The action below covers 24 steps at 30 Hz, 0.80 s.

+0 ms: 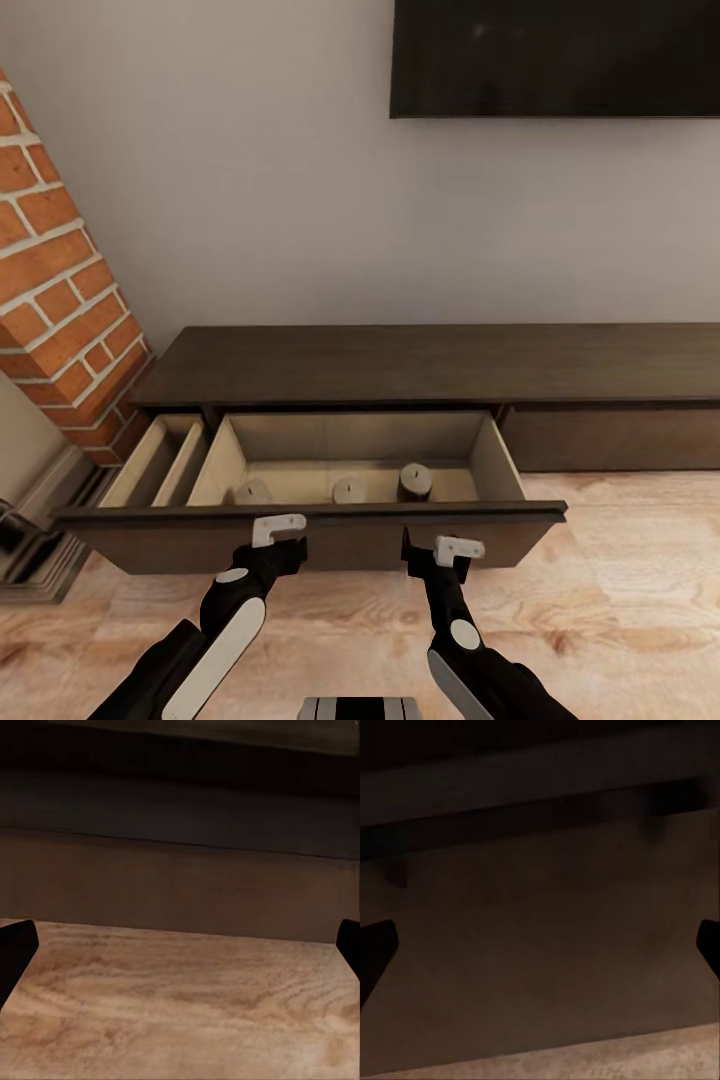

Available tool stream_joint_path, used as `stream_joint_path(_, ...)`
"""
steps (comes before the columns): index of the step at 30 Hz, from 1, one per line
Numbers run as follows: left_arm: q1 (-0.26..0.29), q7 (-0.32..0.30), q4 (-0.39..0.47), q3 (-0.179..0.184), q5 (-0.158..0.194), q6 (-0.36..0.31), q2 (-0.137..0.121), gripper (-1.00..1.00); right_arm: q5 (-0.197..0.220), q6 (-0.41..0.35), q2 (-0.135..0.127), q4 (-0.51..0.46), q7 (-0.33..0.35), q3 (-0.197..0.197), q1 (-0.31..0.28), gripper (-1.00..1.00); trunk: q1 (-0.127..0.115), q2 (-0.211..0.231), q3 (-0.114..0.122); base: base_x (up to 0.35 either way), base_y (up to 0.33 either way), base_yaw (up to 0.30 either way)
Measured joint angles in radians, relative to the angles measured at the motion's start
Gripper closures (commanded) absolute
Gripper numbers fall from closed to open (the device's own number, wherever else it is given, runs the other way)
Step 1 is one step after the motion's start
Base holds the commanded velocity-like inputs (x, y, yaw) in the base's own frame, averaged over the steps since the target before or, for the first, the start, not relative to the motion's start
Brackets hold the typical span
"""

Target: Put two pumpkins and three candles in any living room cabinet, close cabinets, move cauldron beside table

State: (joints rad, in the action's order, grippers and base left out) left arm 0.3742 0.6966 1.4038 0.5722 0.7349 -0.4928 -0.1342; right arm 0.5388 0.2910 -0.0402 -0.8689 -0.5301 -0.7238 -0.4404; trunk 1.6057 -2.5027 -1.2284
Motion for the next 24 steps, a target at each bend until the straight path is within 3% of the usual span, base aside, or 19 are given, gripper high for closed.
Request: stream_joint_path(24,0.0,0.0,0.0,0.0,0.0,-0.002,0.002,-1.0,0.001,-0.001,0.0,0.0,0.001,-0.001,0.0,-1.0,0.0,0.0,0.0,0.214,0.0,0.0)
